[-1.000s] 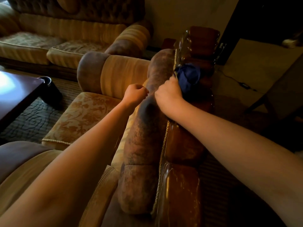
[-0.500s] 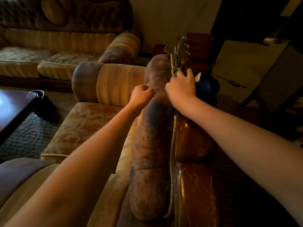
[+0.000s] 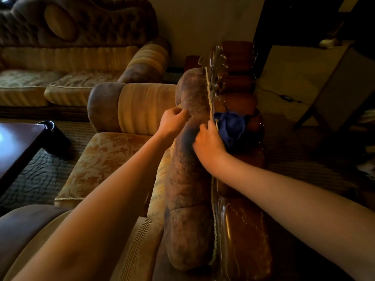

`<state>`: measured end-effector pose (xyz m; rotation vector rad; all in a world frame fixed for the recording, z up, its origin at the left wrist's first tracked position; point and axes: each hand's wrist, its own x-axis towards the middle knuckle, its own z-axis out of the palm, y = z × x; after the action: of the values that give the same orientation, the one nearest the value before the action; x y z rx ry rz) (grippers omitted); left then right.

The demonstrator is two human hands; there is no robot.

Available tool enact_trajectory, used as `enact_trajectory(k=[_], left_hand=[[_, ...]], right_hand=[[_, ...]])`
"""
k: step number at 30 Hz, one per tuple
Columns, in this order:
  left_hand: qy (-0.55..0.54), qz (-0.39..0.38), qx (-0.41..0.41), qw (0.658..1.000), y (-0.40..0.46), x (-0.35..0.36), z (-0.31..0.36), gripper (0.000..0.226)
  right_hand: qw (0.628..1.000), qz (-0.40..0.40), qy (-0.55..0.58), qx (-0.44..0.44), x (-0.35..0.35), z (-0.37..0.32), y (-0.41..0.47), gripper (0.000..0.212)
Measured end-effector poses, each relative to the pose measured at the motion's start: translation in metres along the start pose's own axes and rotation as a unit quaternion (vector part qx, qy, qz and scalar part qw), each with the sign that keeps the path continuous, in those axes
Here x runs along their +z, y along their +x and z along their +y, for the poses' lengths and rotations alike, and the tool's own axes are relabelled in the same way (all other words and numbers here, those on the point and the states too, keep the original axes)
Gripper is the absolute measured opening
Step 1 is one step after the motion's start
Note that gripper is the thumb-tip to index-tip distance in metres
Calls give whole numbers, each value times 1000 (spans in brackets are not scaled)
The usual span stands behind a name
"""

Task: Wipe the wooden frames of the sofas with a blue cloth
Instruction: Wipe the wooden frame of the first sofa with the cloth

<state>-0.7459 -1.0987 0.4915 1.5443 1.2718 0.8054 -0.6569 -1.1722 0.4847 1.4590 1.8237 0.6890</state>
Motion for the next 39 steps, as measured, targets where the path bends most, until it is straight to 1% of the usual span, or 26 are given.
enact_trajectory(k=[3, 7, 9, 11, 12, 14, 16, 17, 19, 21, 23, 25, 27, 29, 31, 33, 34, 36, 39], left_hand=[[-9, -2, 3, 1000, -18, -5, -2, 18], [-13, -10, 2, 1000, -45, -6, -14, 19], [-19, -23, -5, 1000, -56, -4, -21, 17], [-21, -42, -19, 999, -66, -2, -26, 15], [-19, -48, -26, 998, -69, 0, -28, 16], [-13, -54, -37, 998, -74, 3, -31, 17], [1, -54, -37, 998, -76, 9, -30, 19], [8, -51, -33, 998, -77, 12, -28, 20], [7, -41, -19, 999, -78, 22, -21, 19], [-8, -38, -2, 999, -80, 33, -11, 19], [-21, -35, 15, 999, -79, 44, -4, 24], [-24, -13, 24, 999, -76, 54, -2, 27], [-27, 21, 31, 999, -72, 61, -3, 24], [-19, 44, 54, 997, -68, 66, -6, 20], [5, 56, 105, 993, -66, 68, -12, 16], [35, 75, 160, 984, -67, 68, -15, 15], [39, 91, 176, 979, -67, 68, -15, 14], [21, 133, 180, 974, -66, 68, -15, 12], [-31, 152, 134, 979, -64, 74, -14, 14]], right_hand=[[999, 9, 43, -8, 0, -10, -24, 34], [997, 15, 46, -56, 3, -35, -54, 36], [993, 2, 77, -91, 12, -53, -71, 34], [987, 10, 119, -109, 27, -68, -83, 29], [983, 46, 139, -107, 33, -71, -88, 23], [966, 167, 187, -63, 42, -62, -93, 4], [940, 264, 217, 11, 52, -47, -96, 4], [925, 299, 232, 45, 58, -37, -98, 10], [893, 349, 273, 80, 66, -17, -100, 21], [880, 347, 306, 107, 66, -2, -94, 23], [870, 311, 350, 157, 56, 8, -83, 22], [859, 269, 388, 199, 42, 18, -69, 20], [862, 238, 404, 193, 39, 29, -58, 23], [858, 235, 424, 170, 45, 37, -55, 24], [828, 247, 471, 178, 57, 42, -61, 26], [787, 269, 510, 220, 75, 46, -67, 27], [762, 277, 533, 241, 84, 46, -70, 27], [704, 288, 589, 273, 100, 44, -73, 26], [599, 306, 654, 345, 108, 29, -76, 27]])
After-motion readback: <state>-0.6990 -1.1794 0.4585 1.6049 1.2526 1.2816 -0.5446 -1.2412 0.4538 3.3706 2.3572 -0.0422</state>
